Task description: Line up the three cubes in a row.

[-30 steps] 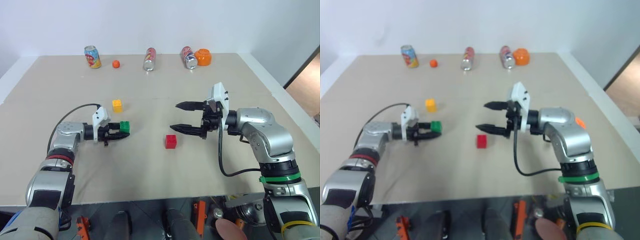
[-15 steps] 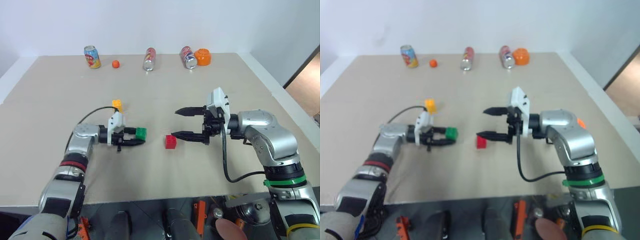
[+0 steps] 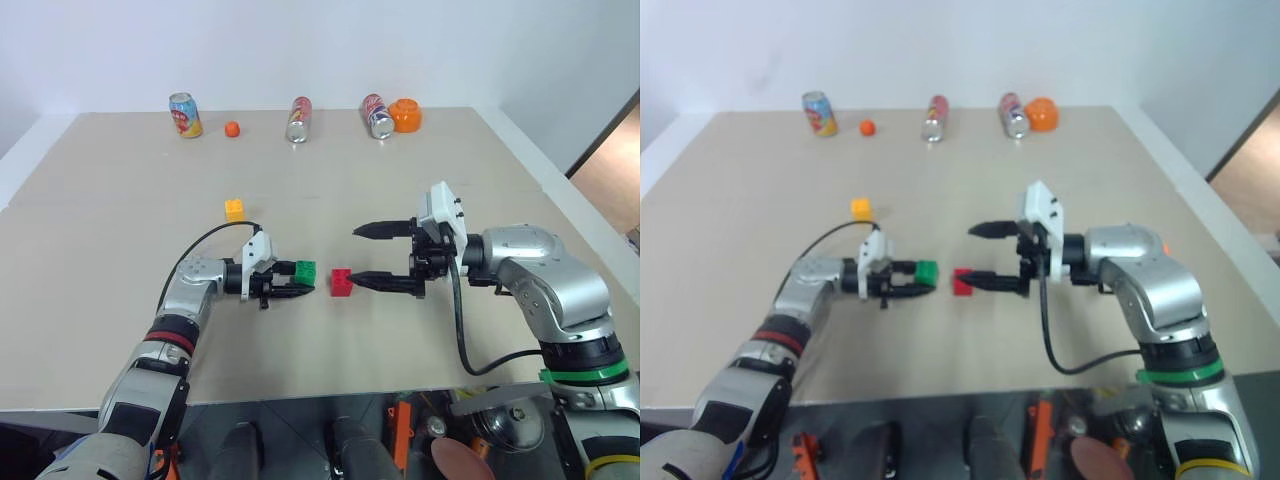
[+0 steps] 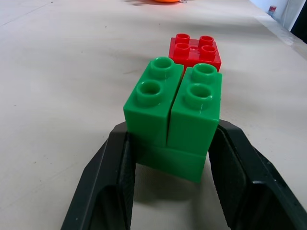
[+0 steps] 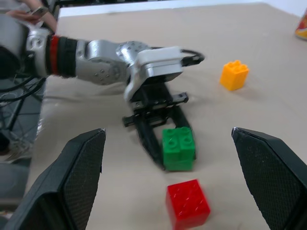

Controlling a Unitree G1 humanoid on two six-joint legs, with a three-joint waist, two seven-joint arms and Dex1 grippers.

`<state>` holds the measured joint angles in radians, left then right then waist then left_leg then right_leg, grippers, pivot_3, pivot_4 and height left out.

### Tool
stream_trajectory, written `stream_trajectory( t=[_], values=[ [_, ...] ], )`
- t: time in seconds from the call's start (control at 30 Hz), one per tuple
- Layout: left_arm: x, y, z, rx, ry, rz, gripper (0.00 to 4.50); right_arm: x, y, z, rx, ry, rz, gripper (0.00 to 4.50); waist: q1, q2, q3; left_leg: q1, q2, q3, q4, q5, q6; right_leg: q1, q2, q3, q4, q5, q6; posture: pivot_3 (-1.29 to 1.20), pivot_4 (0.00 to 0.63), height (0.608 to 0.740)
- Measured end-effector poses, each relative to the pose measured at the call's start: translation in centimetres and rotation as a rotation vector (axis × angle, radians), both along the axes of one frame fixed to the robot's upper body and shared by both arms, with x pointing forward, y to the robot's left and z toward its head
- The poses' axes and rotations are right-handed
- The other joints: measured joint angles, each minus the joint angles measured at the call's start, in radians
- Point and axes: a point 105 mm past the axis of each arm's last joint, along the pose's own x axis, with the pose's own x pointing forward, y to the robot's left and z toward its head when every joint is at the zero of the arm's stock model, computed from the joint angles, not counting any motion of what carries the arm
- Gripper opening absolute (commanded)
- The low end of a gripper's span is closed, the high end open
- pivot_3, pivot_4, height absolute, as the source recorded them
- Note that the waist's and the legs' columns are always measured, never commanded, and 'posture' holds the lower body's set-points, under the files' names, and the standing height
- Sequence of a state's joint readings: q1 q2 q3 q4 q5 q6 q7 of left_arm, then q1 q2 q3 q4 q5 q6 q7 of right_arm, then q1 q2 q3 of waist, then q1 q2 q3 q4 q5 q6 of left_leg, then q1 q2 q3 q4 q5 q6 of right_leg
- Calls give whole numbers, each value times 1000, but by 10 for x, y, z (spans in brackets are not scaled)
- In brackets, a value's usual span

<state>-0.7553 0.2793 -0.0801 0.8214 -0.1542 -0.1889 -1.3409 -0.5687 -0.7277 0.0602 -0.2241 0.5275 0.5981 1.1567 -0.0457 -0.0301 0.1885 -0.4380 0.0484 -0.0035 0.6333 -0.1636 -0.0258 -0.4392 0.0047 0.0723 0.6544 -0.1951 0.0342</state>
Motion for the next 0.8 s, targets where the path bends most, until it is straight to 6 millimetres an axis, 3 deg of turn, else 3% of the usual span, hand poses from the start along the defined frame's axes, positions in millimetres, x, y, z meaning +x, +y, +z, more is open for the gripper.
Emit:
stream_trajectory(
  t=[0.2, 0.5, 0.8],
  values=[
    [0, 3, -1, 9, 3, 6, 1641, -9, -16, -18, -65, 52, -2, 4353, -3, 0, 0, 1, 0, 0, 0, 0, 0, 0, 1, 1, 0, -1, -2, 0, 150, 740],
    [0, 19, -4, 43, 21, 20, 1641, -7, -21, -15, -54, 40, -19, 4353, -5, 0, 0, 6, 1, -2, 0, 0, 0, 1, 6, 4, 0, 2, -5, 0, 150, 740],
    [0, 21, -4, 40, 35, 27, 1641, -5, -21, -15, -52, 36, -22, 4353, -5, 0, 0, 7, 1, -1, 0, 0, 0, 1, 6, 5, 0, 2, -5, 0, 150, 740]
  ],
)
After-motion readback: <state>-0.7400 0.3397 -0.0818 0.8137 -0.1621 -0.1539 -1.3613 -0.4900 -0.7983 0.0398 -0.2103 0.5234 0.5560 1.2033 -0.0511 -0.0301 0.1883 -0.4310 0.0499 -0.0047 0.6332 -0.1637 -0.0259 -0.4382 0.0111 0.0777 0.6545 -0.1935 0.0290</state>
